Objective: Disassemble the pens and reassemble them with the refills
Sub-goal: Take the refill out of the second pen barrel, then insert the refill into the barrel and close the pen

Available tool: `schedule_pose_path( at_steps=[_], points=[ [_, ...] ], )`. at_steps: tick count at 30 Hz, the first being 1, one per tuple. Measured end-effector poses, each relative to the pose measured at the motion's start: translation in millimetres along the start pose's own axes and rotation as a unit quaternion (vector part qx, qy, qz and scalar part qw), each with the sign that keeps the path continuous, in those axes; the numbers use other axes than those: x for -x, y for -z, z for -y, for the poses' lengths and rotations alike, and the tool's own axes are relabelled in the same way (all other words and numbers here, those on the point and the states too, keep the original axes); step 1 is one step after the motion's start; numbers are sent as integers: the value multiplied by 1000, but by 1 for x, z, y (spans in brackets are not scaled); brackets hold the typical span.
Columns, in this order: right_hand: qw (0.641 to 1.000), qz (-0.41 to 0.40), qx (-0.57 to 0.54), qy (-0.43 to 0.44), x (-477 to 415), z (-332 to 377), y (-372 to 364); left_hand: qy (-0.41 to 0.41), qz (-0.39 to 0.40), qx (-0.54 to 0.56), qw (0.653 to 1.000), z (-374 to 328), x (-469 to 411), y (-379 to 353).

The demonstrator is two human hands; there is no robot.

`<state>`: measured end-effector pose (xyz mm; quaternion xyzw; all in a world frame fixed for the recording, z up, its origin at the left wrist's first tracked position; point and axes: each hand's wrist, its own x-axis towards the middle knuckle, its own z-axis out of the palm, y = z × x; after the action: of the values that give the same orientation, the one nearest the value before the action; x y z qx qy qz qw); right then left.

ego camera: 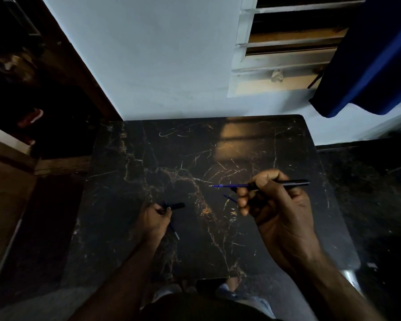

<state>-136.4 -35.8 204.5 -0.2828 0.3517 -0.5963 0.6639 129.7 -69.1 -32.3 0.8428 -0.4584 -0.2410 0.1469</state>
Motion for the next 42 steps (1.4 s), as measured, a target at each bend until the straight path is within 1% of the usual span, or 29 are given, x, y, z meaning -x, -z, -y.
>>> schedule_pose_path(
  at_steps=[6,9,12,14,15,17,19,21,23,26,28,31,35,38,39,40,42],
  points=[
    [1000,-3,-7,-1,1,-1,0,-25,-5,-12,1000,3,6,2],
    [1000,-6,-11,0,1,-1,-2,-31,-20,37,999,7,14,2],
    [1000,-10,-6,0,2,-1,-2,5,-26,73,997,15,21,4],
    [1000,-7,-7,3,2,-1,-1,45,-22,93,994,20,24,5],
    [1000,-6,-9,3,2,-2,-1,66,-18,124,990,19,26,7],
    [1000,-7,-13,5,2,-4,0,82,-4,214,973,9,31,15],
    [1000,-8,-15,6,1,-6,0,56,24,309,949,-14,39,31],
    [1000,-5,-17,4,0,-7,-1,18,72,401,913,-45,53,55],
    [1000,-2,-24,-2,-1,-7,-5,-51,126,486,863,-77,73,86],
    [999,6,-34,-5,-3,-5,-15,-175,198,551,791,-123,98,128],
    [999,13,-34,-2,-5,-4,-23,-225,221,562,764,-147,106,145],
    [999,8,-38,10,-9,-2,-33,-230,220,582,748,-164,113,156],
    [999,-3,-39,31,-13,-2,-34,-222,237,599,732,-163,117,158],
    [999,-1,-42,27,-13,-6,-32,-184,201,597,754,-163,118,155],
    [999,2,-46,24,-13,-8,-31,-167,192,603,756,-163,118,154],
    [999,5,-50,22,-13,-9,-31,-150,186,616,751,-162,117,155],
    [998,13,-60,19,-14,-11,-29,-115,164,659,725,-153,106,164]
  ],
)
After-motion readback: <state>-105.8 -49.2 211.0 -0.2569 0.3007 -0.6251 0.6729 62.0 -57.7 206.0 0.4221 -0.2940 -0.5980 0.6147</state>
